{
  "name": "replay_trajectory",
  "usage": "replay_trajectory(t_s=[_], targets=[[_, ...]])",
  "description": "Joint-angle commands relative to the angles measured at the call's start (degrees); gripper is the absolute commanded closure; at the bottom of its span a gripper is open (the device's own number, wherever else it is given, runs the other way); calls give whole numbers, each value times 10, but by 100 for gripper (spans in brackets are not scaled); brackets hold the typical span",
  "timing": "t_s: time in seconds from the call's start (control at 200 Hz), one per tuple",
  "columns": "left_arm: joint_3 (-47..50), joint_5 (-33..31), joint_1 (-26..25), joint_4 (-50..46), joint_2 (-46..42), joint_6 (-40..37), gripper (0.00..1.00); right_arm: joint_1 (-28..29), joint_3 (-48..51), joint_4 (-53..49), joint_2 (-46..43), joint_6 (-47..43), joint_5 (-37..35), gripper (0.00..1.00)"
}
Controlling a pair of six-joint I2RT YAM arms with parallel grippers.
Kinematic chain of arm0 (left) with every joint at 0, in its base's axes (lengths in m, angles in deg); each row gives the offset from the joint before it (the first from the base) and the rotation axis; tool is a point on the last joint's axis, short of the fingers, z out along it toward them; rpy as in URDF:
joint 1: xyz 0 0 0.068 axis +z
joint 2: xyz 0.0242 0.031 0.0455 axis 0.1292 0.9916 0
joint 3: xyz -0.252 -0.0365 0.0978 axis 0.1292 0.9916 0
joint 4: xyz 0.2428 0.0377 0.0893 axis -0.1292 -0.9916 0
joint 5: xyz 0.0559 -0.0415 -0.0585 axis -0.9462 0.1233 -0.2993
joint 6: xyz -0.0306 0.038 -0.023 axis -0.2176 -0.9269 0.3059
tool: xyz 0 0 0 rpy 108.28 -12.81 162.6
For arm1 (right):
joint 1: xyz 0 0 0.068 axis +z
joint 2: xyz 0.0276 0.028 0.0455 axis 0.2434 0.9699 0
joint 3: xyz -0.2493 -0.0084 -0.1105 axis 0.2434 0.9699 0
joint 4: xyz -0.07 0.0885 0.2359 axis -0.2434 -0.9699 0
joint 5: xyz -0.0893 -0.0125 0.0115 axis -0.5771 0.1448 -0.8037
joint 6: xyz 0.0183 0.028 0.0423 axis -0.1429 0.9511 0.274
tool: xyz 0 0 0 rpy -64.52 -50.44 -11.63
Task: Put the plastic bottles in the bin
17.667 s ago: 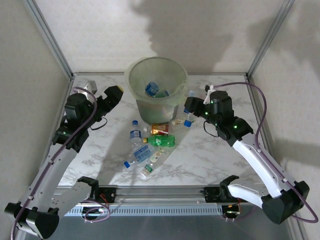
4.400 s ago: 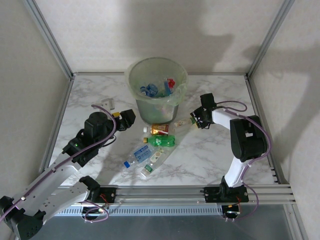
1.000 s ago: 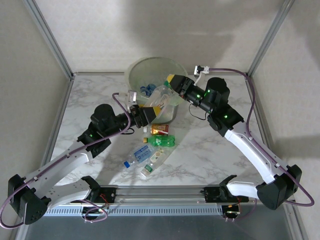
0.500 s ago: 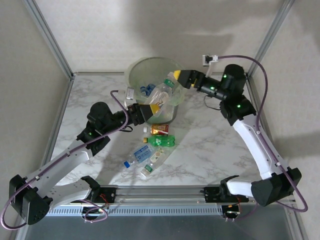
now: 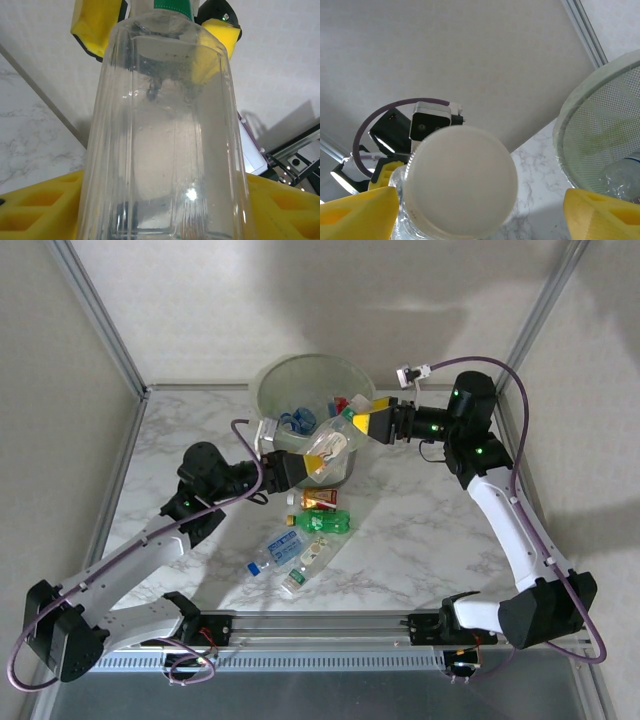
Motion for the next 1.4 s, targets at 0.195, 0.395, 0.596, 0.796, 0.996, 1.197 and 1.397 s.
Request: replay_trajectory(t_s=[0.195,0.395,0.596,0.796,0.996,1.197,1.397], targets=[[-25,34,5,33,7,9,52,3,3,45,-3,16,25,44],[-24,35,5,38,10,11,54,6,17,63,-11,26,27,63],[-23,38,5,41,14,12,55,7,24,77,-23,48,0,21],[-20,35,5,41,8,13,56,7,17,107,-17,71,-4,41],[-17,39,5,44,10,15,56,7,35,144,-19,97,-7,47],[-20,39,5,45,14,13,53,10,43,171,-16,117,-11,63],[-36,13,7,19,16,5,21,15,44,164,-23,117,-31,84]])
